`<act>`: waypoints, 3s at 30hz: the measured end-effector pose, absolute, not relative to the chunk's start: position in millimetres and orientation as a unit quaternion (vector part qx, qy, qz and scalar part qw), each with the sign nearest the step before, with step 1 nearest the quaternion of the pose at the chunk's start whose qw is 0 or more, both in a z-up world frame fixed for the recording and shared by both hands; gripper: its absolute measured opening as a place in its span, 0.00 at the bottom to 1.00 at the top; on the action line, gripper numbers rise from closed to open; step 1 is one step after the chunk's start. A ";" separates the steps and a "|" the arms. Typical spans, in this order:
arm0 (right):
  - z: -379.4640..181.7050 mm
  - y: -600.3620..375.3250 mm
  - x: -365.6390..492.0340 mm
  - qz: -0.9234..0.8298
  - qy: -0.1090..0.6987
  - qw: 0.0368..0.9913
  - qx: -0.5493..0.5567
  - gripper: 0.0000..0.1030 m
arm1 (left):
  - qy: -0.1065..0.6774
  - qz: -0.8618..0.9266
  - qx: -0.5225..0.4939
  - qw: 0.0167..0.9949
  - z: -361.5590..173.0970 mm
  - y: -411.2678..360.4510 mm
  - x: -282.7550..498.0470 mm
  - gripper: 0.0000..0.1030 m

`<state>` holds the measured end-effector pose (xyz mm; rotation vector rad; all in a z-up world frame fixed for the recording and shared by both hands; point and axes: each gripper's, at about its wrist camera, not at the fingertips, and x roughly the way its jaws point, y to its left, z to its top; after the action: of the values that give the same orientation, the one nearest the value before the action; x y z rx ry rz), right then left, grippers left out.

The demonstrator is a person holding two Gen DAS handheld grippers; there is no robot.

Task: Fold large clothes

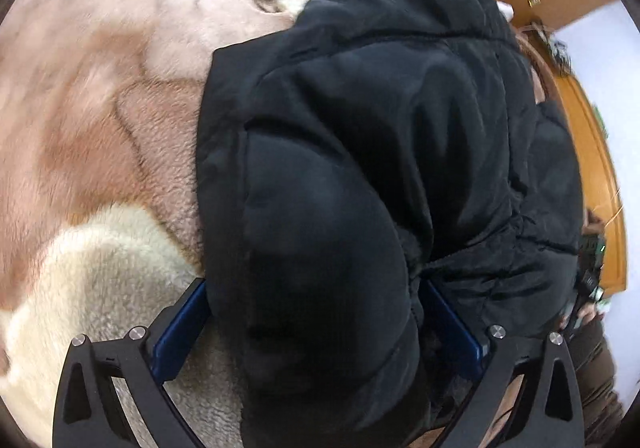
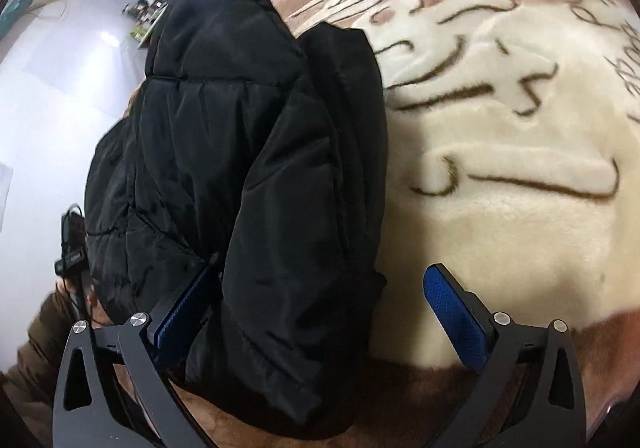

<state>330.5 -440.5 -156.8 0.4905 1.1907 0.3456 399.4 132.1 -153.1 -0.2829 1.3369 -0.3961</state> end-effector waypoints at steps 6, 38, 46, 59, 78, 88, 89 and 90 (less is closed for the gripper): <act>-173.5 -437.9 346.5 0.190 0.561 0.766 0.248 1.00 | 0.621 -0.178 -0.114 0.755 -162.6 117.1 404.8 1.00; -140.8 -360.8 327.0 0.150 0.549 0.805 0.166 0.44 | 0.618 -0.142 -0.092 0.768 -139.4 42.4 422.7 0.45; -109.9 -291.0 305.6 0.095 0.529 0.841 0.064 0.35 | 0.573 -0.100 -0.013 0.814 -107.6 -5.3 397.3 0.36; -28.7 -230.4 255.4 0.064 0.436 0.897 0.029 0.23 | 0.505 -0.128 -0.071 0.850 -44.8 3.0 373.4 0.28; 41.7 -182.5 241.8 0.114 0.332 0.936 0.009 0.19 | 0.395 -0.112 -0.135 0.902 5.2 115.8 368.3 0.25; 38.2 -97.4 265.9 0.197 0.304 0.932 0.015 0.12 | 0.362 -0.059 -0.148 0.918 25.5 222.9 358.2 0.19; 36.6 -89.1 266.5 0.206 0.303 0.930 0.016 0.12 | 0.362 -0.060 -0.146 0.919 22.0 234.9 355.4 0.16; 33.7 -77.4 266.3 0.205 0.306 0.930 0.009 0.12 | 0.365 -0.067 -0.149 0.917 18.7 242.0 355.4 0.16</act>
<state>266.3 -77.4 33.7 0.0185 0.6271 0.4208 355.4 242.0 18.7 -0.3062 0.7514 -0.1378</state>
